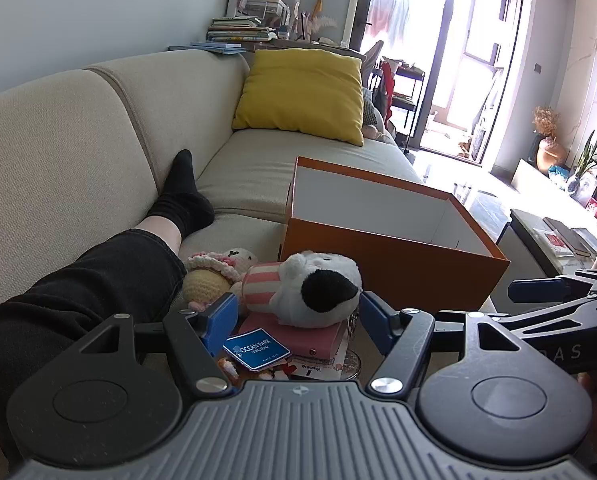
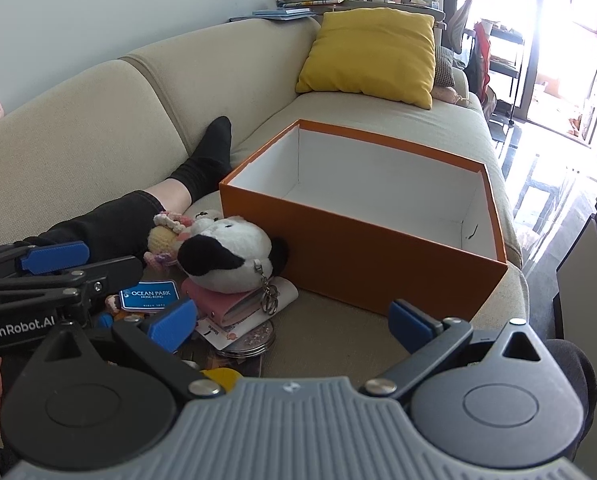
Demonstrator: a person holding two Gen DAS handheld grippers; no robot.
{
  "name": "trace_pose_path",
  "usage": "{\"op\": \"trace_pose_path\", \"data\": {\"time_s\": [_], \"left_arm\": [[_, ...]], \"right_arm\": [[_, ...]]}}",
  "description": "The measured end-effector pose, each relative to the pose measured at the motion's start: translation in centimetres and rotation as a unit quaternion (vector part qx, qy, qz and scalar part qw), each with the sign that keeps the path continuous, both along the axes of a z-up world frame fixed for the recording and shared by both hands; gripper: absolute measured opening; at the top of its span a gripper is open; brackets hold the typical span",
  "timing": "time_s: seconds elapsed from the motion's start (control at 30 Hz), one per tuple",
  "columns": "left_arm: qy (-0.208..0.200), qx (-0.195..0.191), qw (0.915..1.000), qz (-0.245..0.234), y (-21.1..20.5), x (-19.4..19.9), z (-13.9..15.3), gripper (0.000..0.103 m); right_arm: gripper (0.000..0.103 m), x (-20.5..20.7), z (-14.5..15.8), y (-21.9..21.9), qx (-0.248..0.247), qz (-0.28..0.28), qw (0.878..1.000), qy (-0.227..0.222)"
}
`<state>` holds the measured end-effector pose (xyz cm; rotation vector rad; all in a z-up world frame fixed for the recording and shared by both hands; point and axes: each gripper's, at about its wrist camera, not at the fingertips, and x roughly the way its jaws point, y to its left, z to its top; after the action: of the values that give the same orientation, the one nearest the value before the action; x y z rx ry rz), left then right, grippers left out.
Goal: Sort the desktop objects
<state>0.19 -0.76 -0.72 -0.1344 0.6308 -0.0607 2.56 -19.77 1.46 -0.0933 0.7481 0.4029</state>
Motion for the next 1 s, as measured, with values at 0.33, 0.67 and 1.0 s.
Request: {"op": "trace_pose_path", "data": {"time_s": [0.33, 0.67, 1.0], "left_arm": [[0.003, -0.002, 1.0, -0.001, 0.0, 0.0, -0.2, 0.079], [0.016, -0.003, 0.9999, -0.007, 0.1, 0.2, -0.2, 0.079], [0.041, 0.008, 0.999, -0.015, 1.2, 1.2, -0.6, 0.066]], "right_arm": [[0.102, 0.1, -0.1, 0.0, 0.002, -0.001, 1.0, 0.003], [0.102, 0.3, -0.4, -0.1, 0.012, 0.004, 1.0, 0.01], [0.073, 1.8, -1.2, 1.2, 0.006, 0.059, 0.998, 0.021]]}}
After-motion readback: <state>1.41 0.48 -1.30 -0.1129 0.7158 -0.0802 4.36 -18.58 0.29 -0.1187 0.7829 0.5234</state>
